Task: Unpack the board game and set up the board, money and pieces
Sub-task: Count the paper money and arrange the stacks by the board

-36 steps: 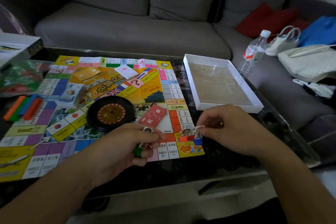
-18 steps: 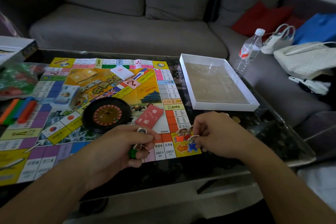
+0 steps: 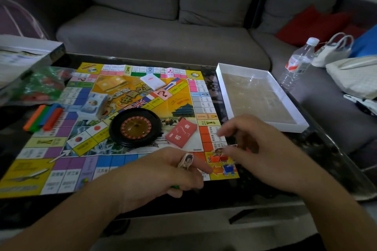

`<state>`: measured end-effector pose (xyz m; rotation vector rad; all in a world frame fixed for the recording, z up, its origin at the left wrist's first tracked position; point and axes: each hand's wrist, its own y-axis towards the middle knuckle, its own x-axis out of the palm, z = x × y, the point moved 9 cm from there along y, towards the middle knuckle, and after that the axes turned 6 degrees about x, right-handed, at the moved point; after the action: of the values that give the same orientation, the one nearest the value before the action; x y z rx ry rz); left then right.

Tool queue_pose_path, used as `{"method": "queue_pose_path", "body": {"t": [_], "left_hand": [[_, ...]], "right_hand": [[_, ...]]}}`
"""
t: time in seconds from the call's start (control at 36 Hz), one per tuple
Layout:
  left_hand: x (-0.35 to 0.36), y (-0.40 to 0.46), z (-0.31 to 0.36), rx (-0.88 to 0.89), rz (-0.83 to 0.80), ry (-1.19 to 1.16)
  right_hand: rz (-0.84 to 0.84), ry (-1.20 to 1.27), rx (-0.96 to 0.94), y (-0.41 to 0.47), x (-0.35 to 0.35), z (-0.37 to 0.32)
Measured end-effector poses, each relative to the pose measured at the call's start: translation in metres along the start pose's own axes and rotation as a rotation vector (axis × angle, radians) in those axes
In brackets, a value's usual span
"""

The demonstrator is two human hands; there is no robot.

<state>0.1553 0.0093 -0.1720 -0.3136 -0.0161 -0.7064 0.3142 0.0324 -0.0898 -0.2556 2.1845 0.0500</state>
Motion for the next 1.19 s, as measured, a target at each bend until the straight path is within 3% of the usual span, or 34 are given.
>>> {"method": "queue_pose_path", "body": {"t": [0.08, 0.17, 0.31, 0.44, 0.67, 0.92, 1.06, 1.19], "left_hand": [[0.007, 0.002, 0.001, 0.014, -0.065, 0.164], [0.012, 0.005, 0.001, 0.027, -0.091, 0.172], [-0.003, 0.004, -0.006, -0.003, 0.022, 0.122], [-0.033, 0.000, 0.000, 0.019, 0.176, 0.407], [-0.032, 0.000, 0.002, 0.050, 0.182, 0.435], [-0.038, -0.002, 0.001, 0.058, 0.189, 0.440], [-0.038, -0.008, 0.014, 0.073, 0.192, 0.465], [-0.064, -0.020, 0.030, 0.072, 0.332, 0.547]], "right_hand": [[-0.089, 0.023, -0.120, -0.002, 0.030, -0.029], [-0.128, -0.020, -0.186, -0.001, 0.050, -0.039], [-0.067, 0.082, -0.074, 0.003, 0.028, -0.019], [-0.001, -0.155, 0.023, 0.012, 0.012, 0.014], [-0.088, -0.341, 0.065, 0.018, 0.039, 0.025], [-0.111, -0.304, 0.083, 0.009, 0.034, 0.021], [0.046, -0.203, -0.014, 0.004, 0.015, 0.011], [0.109, -0.177, -0.146, 0.003, 0.020, -0.010]]}}
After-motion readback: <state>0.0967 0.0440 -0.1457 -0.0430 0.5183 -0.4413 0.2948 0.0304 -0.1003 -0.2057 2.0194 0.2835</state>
